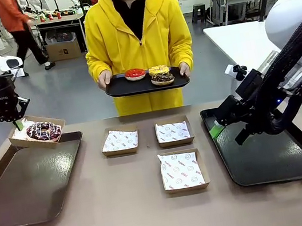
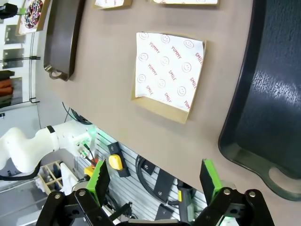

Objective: Individually package the donuts and arrange them on the tray.
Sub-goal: Place the picked Paper togo box on the Handle tray while simultaneously picking up another Paper togo box from the table with the other hand.

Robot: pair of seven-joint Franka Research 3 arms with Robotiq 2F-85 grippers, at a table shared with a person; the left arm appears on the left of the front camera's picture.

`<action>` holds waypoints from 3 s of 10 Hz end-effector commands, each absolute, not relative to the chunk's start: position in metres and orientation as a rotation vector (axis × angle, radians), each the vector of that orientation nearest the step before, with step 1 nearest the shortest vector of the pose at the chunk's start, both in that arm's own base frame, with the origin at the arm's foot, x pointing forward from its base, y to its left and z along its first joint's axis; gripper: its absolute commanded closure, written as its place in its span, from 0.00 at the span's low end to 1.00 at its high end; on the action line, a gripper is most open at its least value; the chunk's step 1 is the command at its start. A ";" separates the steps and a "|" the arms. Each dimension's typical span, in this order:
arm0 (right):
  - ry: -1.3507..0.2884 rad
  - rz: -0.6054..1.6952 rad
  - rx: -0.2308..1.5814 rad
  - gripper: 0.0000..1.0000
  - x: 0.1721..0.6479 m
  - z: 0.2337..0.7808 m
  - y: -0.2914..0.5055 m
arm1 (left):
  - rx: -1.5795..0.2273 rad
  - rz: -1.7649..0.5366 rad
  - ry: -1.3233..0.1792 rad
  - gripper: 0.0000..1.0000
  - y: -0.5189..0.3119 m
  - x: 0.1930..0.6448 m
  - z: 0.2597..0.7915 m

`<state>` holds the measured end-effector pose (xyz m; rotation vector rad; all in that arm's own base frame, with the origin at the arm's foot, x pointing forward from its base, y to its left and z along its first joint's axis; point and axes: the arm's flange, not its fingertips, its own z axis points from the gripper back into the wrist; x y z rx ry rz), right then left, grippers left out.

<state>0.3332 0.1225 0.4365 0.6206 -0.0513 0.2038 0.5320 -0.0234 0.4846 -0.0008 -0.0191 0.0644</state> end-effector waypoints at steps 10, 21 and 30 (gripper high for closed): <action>-0.029 0.188 0.286 0.00 0.334 0.398 0.220 | -0.033 -0.016 0.000 0.99 0.002 0.467 0.439; -0.005 0.103 0.186 0.00 0.350 0.341 0.240 | -0.064 -0.015 -0.041 0.99 0.007 0.445 0.396; -0.071 -0.133 0.116 0.00 0.355 0.332 0.250 | -0.047 0.057 -0.151 0.99 0.000 0.420 0.381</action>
